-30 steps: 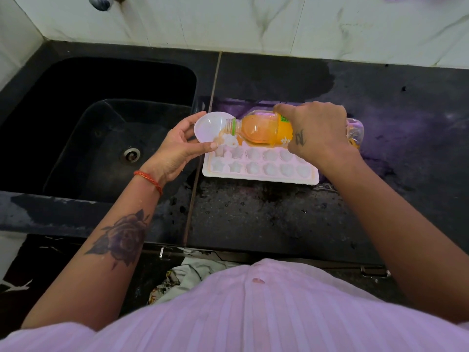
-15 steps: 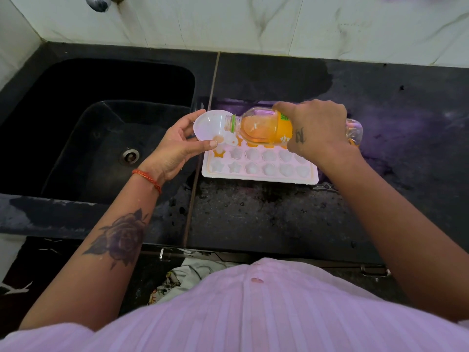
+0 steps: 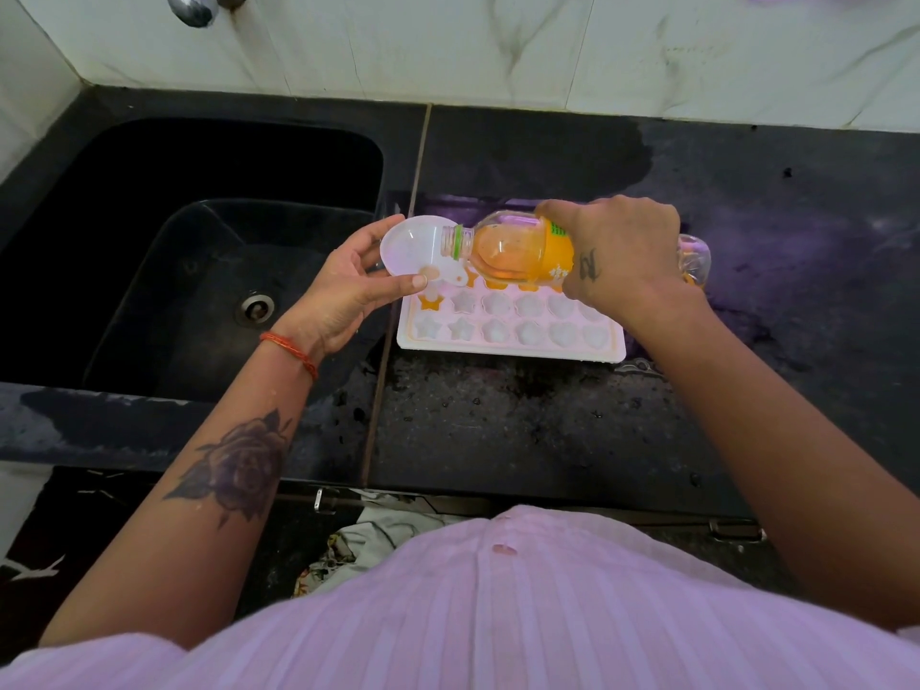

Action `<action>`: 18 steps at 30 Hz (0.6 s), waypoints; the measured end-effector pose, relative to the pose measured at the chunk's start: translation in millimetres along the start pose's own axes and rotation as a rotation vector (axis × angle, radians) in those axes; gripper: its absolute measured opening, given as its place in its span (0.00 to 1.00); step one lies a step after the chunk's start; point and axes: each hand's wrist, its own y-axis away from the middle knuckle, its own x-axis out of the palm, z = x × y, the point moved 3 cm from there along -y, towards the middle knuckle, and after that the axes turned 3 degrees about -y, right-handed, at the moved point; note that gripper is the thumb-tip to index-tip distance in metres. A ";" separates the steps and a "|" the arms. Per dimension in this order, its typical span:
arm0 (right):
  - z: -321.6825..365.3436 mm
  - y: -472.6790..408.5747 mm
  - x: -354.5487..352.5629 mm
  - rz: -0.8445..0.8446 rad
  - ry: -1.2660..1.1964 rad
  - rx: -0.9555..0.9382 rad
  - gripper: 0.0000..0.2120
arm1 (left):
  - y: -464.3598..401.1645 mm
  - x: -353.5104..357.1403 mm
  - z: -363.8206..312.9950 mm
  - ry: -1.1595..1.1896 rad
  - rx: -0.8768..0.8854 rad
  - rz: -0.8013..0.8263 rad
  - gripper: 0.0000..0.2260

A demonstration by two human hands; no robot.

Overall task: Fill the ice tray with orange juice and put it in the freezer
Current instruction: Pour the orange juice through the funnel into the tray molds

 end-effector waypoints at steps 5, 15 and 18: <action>-0.9 1.6 0.1 0.021 -0.029 0.008 0.27 | 0.7 -0.2 -1.8 0.018 -0.004 0.005 0.32; -2.2 2.6 -1.5 0.005 0.000 0.017 0.25 | -0.2 -0.6 0.0 0.016 -0.006 0.019 0.33; -3.0 3.0 -1.5 0.005 0.011 0.019 0.24 | 0.2 -0.2 -1.0 0.024 -0.002 0.030 0.35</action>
